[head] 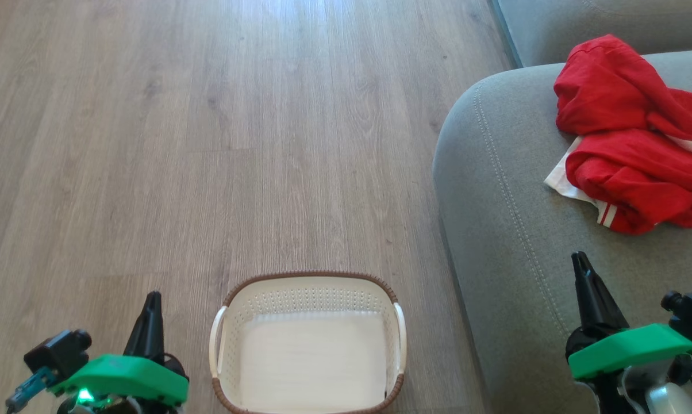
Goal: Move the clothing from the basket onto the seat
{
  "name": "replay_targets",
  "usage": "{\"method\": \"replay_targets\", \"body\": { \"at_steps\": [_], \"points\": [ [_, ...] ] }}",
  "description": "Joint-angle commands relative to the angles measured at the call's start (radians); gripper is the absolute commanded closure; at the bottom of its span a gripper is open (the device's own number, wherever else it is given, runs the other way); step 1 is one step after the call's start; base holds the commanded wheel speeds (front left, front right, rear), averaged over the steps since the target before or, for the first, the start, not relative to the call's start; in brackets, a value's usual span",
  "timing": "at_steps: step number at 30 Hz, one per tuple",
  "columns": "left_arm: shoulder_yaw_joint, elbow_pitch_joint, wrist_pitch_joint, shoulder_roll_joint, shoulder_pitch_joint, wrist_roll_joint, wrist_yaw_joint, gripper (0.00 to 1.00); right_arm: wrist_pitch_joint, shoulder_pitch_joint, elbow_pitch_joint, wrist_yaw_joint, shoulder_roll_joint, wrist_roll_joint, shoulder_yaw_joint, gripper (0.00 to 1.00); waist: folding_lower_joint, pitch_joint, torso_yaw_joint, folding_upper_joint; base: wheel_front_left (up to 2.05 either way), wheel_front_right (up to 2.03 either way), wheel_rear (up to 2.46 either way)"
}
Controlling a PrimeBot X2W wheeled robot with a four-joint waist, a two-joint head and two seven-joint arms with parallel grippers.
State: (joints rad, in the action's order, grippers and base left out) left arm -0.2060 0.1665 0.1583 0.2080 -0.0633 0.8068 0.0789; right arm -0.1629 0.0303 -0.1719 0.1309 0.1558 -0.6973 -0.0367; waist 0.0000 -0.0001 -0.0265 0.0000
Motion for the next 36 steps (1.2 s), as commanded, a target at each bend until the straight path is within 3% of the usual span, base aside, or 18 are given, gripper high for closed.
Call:
{"method": "replay_targets", "body": {
  "at_steps": [1,36],
  "points": [
    [0.035,-0.025,-0.007,0.003,0.052,0.022,-0.011,1.00,0.009,-0.058,0.025,0.000,0.002,-0.026,0.007,1.00,0.0000,0.000,0.000,0.0000,0.00,0.00,0.00],
    [0.140,0.015,-0.106,-0.055,0.098,0.336,-0.089,1.00,0.106,-0.089,-0.013,0.000,-0.033,-0.384,0.053,1.00,0.0000,0.001,0.011,0.0000,0.00,0.00,0.00]
  ]
}}
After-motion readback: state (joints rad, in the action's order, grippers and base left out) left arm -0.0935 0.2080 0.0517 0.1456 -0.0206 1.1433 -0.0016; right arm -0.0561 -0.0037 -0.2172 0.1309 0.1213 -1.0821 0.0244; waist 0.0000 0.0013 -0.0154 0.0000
